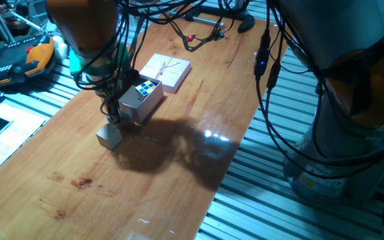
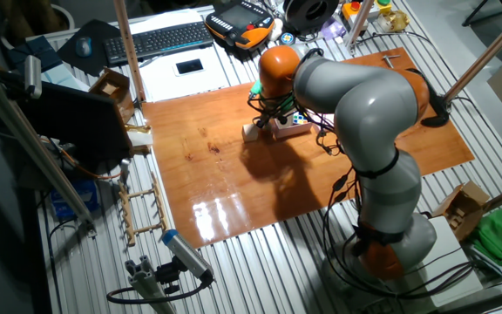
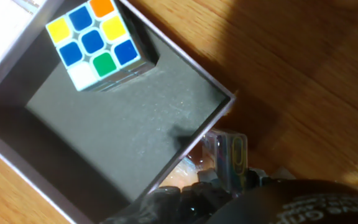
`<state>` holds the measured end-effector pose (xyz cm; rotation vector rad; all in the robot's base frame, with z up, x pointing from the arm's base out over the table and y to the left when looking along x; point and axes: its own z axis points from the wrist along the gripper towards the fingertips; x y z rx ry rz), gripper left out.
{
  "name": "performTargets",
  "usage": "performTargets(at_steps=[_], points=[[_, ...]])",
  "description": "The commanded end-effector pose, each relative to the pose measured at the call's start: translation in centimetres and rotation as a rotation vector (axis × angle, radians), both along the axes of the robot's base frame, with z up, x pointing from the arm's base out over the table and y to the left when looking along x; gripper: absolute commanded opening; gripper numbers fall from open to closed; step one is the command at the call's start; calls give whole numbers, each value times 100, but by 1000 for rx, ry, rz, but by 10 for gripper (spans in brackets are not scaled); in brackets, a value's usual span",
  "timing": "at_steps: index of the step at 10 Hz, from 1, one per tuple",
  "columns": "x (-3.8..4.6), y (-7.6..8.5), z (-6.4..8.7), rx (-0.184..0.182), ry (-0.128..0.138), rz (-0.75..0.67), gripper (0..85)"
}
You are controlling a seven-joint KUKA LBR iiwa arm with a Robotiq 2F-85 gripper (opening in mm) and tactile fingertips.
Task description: Take everything out of the gift box
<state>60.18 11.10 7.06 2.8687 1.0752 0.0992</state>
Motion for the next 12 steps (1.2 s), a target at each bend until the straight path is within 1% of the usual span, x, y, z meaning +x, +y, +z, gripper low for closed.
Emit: performTargets(at_steps=[1, 3, 4, 5, 7, 8, 9, 10, 11, 12], points=[[0, 2, -3, 2, 10, -2, 443], [-5, 9, -15, 5, 10, 0, 447], [-4, 9, -16, 4, 4, 6, 437], [-4, 9, -8, -4, 3, 12, 427], [-1, 13, 61, -35, 4, 31, 413], [13, 10, 124, -49, 13, 41, 410], [18, 2, 190, -52, 18, 49, 407], [27, -15, 277, -52, 30, 59, 407], [45, -60, 385, -53, 40, 74, 407], [70, -140, 531, -54, 48, 100, 403]])
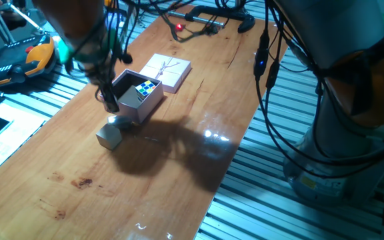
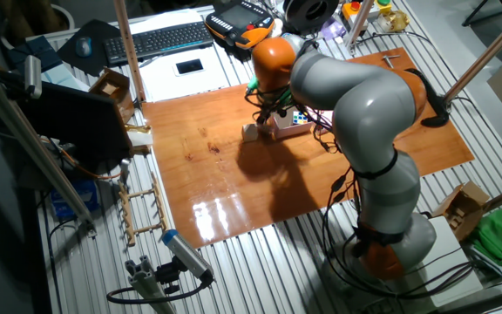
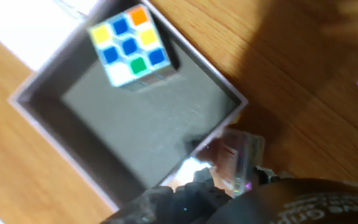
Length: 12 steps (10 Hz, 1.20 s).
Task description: Take everything out of the gift box
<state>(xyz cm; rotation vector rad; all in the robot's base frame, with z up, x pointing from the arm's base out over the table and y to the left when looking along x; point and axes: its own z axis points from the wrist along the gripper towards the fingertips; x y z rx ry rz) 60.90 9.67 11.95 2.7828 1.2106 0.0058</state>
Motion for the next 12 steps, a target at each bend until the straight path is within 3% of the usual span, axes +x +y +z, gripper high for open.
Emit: performTargets(at_steps=[1, 4, 9, 12], points=[[29, -69, 169, -2, 9, 22, 403], [101, -425, 349, 27, 18, 57, 403], [81, -831, 146, 41, -8, 103, 450], [53, -967, -23, 50, -20, 118, 477]])
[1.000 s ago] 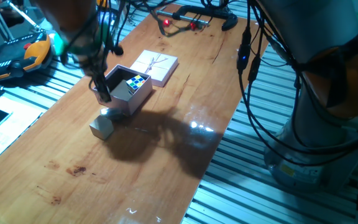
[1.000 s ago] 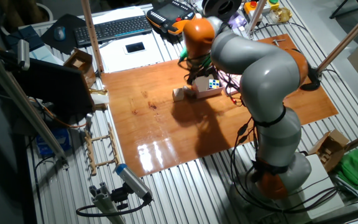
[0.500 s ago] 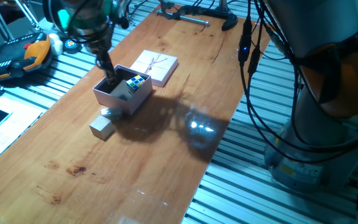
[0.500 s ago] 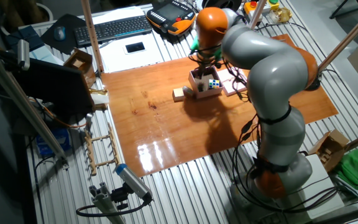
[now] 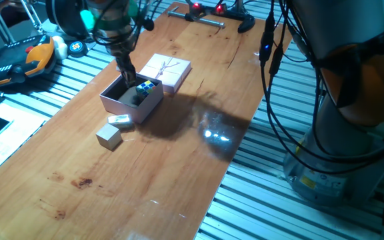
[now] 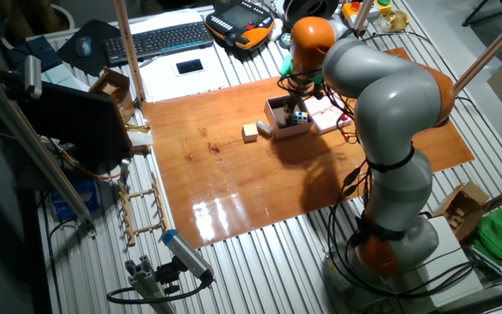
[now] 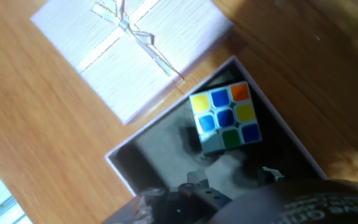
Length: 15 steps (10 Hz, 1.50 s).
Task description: Take everything out of the gift box
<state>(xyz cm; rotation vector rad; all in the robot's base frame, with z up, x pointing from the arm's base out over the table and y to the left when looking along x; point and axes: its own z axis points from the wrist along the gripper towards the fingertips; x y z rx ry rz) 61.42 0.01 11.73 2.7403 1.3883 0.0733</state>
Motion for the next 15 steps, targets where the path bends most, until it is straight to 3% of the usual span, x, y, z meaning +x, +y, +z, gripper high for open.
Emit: performTargets(at_steps=[1, 6, 11, 15], points=[[-8, -12, -45, -1, 0, 11, 480], [-14, -90, -224, 8, -10, 2, 497], [-84, -61, -345, 11, 17, -22, 640], [-98, -87, -416, 5, 25, -6, 687]])
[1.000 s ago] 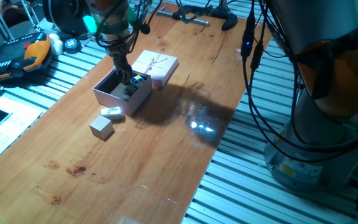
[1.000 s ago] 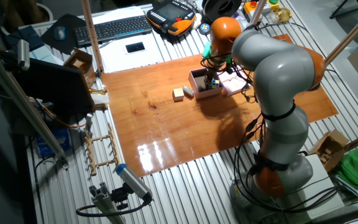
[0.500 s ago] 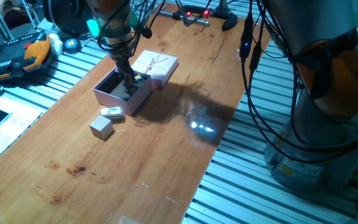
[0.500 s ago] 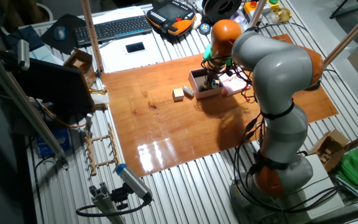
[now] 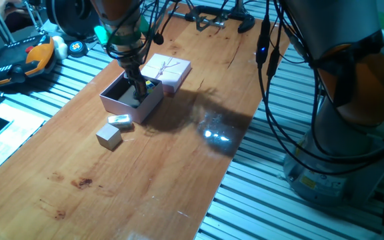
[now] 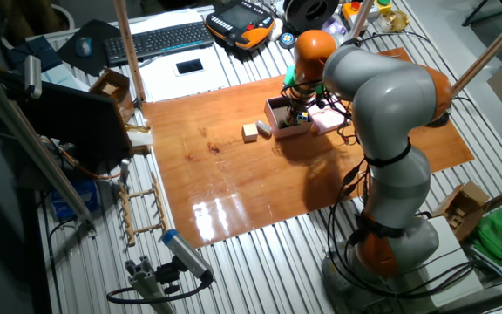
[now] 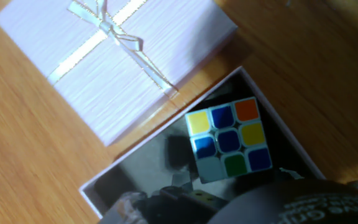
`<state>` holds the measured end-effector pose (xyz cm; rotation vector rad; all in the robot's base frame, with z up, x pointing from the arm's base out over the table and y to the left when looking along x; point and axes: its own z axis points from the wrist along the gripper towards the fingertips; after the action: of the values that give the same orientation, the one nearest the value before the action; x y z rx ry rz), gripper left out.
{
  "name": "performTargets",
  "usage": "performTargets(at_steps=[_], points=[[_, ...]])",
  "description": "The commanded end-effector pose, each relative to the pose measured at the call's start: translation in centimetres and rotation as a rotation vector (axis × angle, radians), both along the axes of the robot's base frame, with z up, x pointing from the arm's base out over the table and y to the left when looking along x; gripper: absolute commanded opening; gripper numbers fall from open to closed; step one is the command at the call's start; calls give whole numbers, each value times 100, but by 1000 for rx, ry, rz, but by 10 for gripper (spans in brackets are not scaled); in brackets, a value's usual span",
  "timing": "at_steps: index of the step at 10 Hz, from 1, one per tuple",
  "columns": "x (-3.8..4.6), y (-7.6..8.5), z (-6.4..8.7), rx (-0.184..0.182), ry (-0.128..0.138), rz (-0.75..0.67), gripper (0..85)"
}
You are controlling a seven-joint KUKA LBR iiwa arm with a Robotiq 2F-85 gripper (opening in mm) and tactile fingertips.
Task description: Take everything out of the gift box
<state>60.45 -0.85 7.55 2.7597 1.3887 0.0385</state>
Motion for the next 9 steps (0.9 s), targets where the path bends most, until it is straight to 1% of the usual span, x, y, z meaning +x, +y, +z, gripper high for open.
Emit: performTargets(at_steps=[1, 4, 9], points=[[-3, -5, -11, 0, 5, 1, 693], [-22, -29, -74, 1, 7, 15, 700], [-57, -84, -115, 1, 17, 27, 703]])
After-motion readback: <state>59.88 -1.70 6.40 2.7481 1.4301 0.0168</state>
